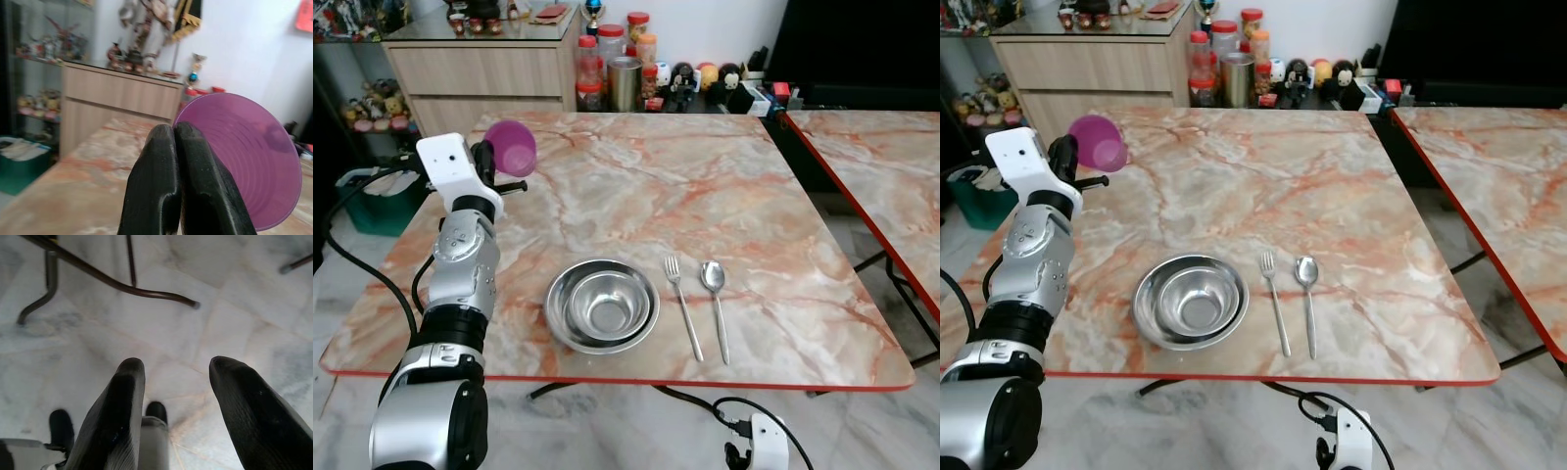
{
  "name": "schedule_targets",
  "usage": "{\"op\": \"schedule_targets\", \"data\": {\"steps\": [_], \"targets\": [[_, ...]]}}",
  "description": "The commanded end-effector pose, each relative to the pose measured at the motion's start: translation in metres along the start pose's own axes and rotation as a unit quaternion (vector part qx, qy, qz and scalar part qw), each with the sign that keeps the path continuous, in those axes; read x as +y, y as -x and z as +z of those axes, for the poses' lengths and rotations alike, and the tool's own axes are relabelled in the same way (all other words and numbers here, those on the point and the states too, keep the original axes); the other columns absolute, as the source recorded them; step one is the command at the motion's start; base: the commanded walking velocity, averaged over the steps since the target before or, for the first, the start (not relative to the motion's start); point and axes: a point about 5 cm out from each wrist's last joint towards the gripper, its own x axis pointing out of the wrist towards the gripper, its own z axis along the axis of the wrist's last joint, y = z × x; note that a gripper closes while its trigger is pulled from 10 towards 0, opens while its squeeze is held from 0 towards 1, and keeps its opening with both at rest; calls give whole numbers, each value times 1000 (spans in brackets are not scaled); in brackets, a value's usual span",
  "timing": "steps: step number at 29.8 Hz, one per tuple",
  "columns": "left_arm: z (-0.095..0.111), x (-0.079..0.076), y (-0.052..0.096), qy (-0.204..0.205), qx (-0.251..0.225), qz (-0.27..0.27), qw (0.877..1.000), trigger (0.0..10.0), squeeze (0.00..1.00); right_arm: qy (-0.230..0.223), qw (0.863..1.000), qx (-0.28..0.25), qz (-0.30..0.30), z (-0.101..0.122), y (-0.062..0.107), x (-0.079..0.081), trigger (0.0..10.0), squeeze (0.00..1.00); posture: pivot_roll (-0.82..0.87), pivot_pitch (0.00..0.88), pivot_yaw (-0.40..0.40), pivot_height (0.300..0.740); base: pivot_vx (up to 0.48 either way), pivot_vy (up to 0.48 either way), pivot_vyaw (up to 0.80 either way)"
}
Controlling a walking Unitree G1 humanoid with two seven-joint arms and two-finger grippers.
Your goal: Setting the table
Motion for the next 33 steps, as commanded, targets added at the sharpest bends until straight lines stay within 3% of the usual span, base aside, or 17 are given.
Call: {"op": "schedule_targets", "data": {"steps": [1,5,8,11,21,33], "targets": [[2,1,-2,-9,1,-4,1000,10000,0,-4,1000,0,2,1,0,2,10000,0,-37,0,-19,740,0,0,0],[-12,-1,-5,-50,70,-17,996,10000,0,-3,1000,0,4,1,0,3,10000,0,-34,0,-18,740,0,0,0],[-15,0,-5,-38,84,-17,996,10000,0,-3,1000,0,4,1,-1,3,10000,0,-34,0,-18,740,0,0,0],[-24,0,-9,-56,137,-22,989,10000,0,-4,1000,-2,4,2,-1,3,10000,0,-37,0,-15,740,0,0,0],[-33,-11,-16,-96,217,-35,971,10000,0,-6,1000,-2,3,3,-1,3,10000,0,-43,0,-9,740,0,0,0],[-47,-17,-12,-67,275,-23,959,10000,0,-12,1000,-3,-1,2,-1,2,10000,0,-60,0,1,740,0,0,0]]}}
